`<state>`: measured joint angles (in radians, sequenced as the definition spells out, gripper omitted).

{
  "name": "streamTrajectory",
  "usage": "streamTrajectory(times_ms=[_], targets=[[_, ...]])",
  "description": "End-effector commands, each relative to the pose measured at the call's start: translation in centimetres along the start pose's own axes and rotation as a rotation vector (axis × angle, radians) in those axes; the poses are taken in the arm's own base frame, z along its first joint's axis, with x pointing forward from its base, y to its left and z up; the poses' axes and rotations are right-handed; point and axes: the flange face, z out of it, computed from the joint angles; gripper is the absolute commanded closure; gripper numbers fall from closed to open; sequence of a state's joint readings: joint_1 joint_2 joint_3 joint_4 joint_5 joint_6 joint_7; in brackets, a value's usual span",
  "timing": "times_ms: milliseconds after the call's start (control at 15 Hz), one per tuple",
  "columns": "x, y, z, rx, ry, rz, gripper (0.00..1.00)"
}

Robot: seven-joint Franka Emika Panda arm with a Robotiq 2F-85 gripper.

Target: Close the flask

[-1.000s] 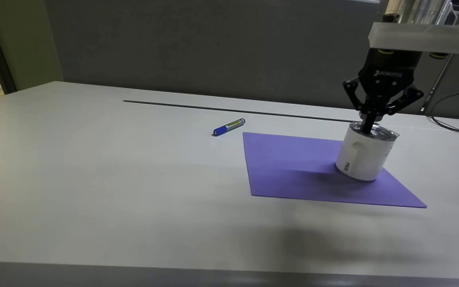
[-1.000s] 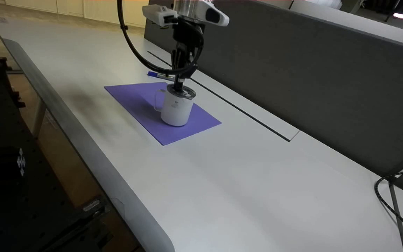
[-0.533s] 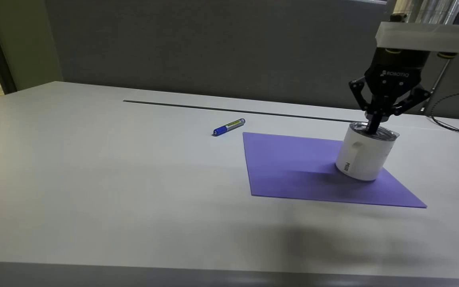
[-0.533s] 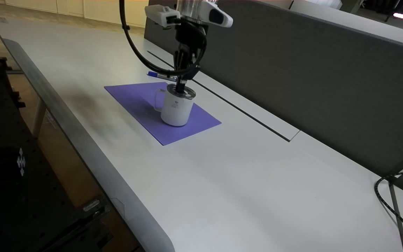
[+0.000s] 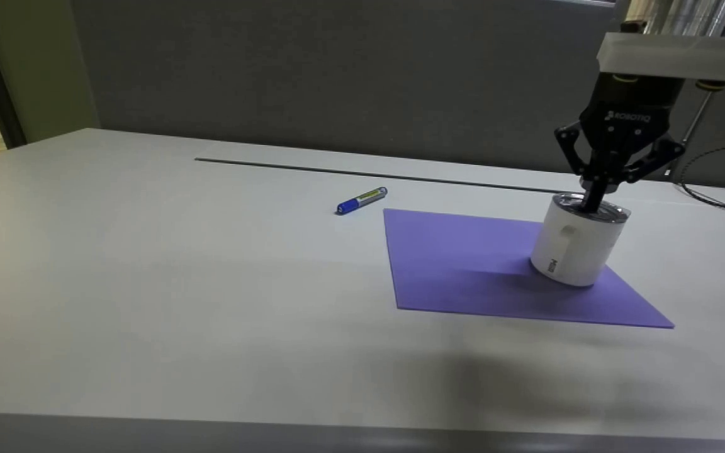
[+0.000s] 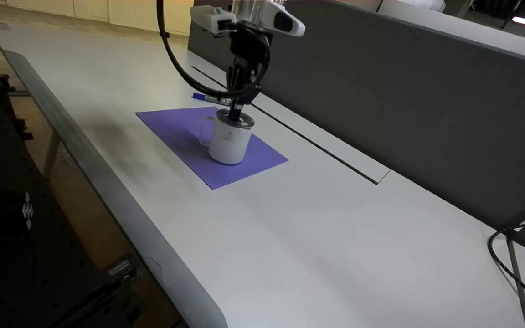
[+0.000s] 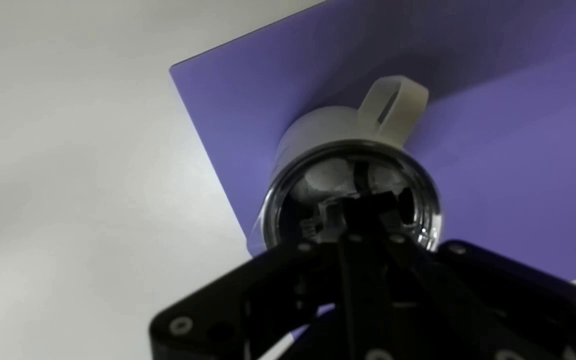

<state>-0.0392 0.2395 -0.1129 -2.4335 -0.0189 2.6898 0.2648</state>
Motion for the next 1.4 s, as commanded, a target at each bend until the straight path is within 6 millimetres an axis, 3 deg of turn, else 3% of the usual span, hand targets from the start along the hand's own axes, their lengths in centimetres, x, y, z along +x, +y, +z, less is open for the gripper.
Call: streamTrajectory(times_ms=[0, 467, 533, 667, 1333], targets=[[1.1, 0.4, -1.1, 0.037, -0.028, 0.019, 1.00], [2.7, 0.6, -8.1, 0.020, -0.085, 0.001, 1.00], [2.6, 0.4, -8.8, 0.018, -0.102, -0.008, 0.74], [2.5, 0.3, -10.0, 0.001, -0.126, -0.013, 0.68], [3.0, 0.1, -13.1, -0.033, -0.024, -0.062, 0.02]])
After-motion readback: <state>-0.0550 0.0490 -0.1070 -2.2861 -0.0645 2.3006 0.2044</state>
